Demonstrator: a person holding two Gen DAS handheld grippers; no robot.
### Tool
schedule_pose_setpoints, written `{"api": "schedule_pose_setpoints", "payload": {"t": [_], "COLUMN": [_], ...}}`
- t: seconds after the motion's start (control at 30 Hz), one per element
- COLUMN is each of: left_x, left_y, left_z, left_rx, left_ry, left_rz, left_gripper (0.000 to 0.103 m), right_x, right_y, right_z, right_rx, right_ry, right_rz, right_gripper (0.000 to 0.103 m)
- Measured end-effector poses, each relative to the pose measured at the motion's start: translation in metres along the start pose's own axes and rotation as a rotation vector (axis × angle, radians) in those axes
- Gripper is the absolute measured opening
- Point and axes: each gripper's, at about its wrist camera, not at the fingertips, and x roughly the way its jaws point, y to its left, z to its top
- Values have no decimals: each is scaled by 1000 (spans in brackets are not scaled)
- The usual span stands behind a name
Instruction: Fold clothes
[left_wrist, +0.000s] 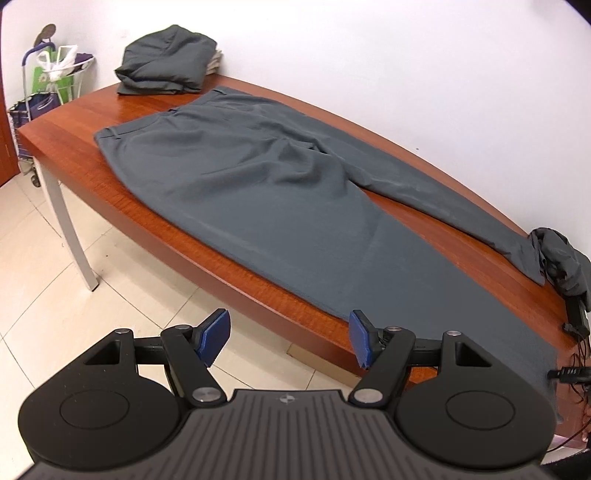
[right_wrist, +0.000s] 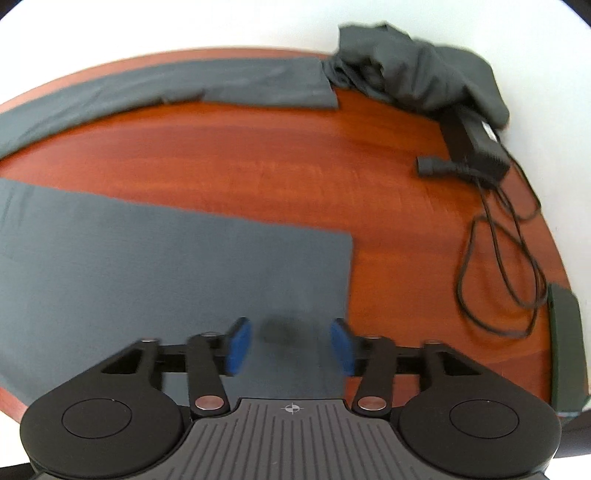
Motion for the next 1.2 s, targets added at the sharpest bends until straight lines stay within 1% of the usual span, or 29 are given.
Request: {"api": "schedule_pose_setpoints", "payload": {"t": [0.1, 0.13, 0.17, 0.2, 0.27, 0.33, 0.47, 0.67, 0.83, 1.03, 1.1, 1.2], "left_x": [-2, -2, -2, -2, -1, 3, 21, 47, 71, 105, 116, 133], "left_y": [12, 17, 21, 26, 36, 46, 68, 100, 130, 171, 185, 206], "left_z": [0, 1, 3, 6, 12, 24, 59, 112, 162, 219, 234, 255], "left_rx": [-5, -7, -9, -11, -9, 8, 43, 96, 122, 148, 146, 161], "left_ry": [-7, -8, -9, -12, -18, -23, -28, -36, -28, -20, -12, 0], "left_rz": [16, 22, 26, 28, 31, 34, 27, 17, -2, -5, -3, -4], "left_gripper": [75, 75, 75, 75, 75, 76, 76, 76, 76, 77, 77, 77], "right_x": [-11, -14, -18, -22, -29, -37, -50, -61, -63, -61, -62, -62], "right_y": [14, 21, 28, 36, 52, 72, 115, 188, 254, 321, 343, 373], "right_z": [11, 16, 20, 24, 30, 38, 55, 84, 109, 139, 147, 154], "right_rx": [2, -1, -7, -12, -23, -31, -39, -29, -51, -100, -116, -137], "right_ry": [-33, -38, -48, -58, -72, -90, -119, -183, -211, -194, -187, -170], "right_rz": [49, 62, 81, 99, 138, 193, 286, 415, 441, 517, 541, 549], "right_gripper": [69, 76, 81, 83, 91, 95, 102, 102, 102, 101, 98, 94]}}
